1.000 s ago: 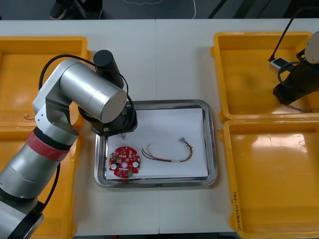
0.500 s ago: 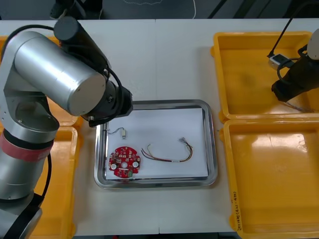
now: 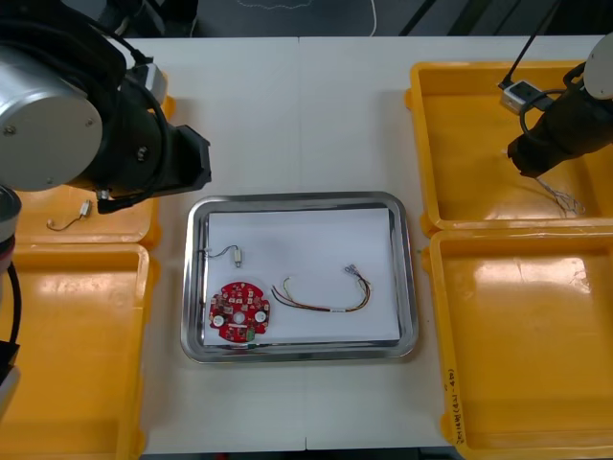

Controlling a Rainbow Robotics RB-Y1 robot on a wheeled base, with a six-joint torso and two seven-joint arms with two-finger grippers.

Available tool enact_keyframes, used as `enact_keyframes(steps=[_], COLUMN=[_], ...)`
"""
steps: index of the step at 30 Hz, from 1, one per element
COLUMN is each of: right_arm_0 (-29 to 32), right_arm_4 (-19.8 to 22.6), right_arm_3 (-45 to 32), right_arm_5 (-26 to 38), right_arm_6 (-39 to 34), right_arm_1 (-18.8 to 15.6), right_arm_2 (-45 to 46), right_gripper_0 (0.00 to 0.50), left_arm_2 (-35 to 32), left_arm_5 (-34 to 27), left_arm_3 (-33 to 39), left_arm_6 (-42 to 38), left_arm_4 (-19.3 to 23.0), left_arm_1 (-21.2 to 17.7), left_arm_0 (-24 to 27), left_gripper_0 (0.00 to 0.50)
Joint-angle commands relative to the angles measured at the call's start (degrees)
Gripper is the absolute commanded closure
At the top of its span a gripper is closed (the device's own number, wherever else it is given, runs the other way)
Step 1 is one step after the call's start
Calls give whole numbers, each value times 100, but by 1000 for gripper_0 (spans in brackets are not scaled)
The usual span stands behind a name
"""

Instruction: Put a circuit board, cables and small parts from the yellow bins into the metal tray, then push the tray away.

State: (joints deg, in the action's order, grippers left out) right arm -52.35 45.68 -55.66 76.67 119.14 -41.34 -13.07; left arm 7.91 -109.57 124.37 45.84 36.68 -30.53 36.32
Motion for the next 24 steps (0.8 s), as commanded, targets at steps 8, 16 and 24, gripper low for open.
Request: enact_keyframes(steps=[8,16,24], right_arm_0=[-276,-267,-267], right_arm_4=[11,-60,-200], right_arm_3=[-129,-129,-129], right_arm_5=[-398,-416,-425], right_arm_6=[136,136,180], right_arm_1=[346,416,408], right_arm_2=[155,50,-91], right_gripper_0=[500,500,0], left_arm_2=[-624,-826,-852], left_arm_5=[-43,-43,-43], left_arm_3=[-669,-1284,-2233], left_arm_6=[505,926,1893], left_arm_4=[1219,1772,1834], left_arm_1=[-1421,-2018,-2484], left_arm_0=[727,780,780], left_gripper_0=[0,0,0])
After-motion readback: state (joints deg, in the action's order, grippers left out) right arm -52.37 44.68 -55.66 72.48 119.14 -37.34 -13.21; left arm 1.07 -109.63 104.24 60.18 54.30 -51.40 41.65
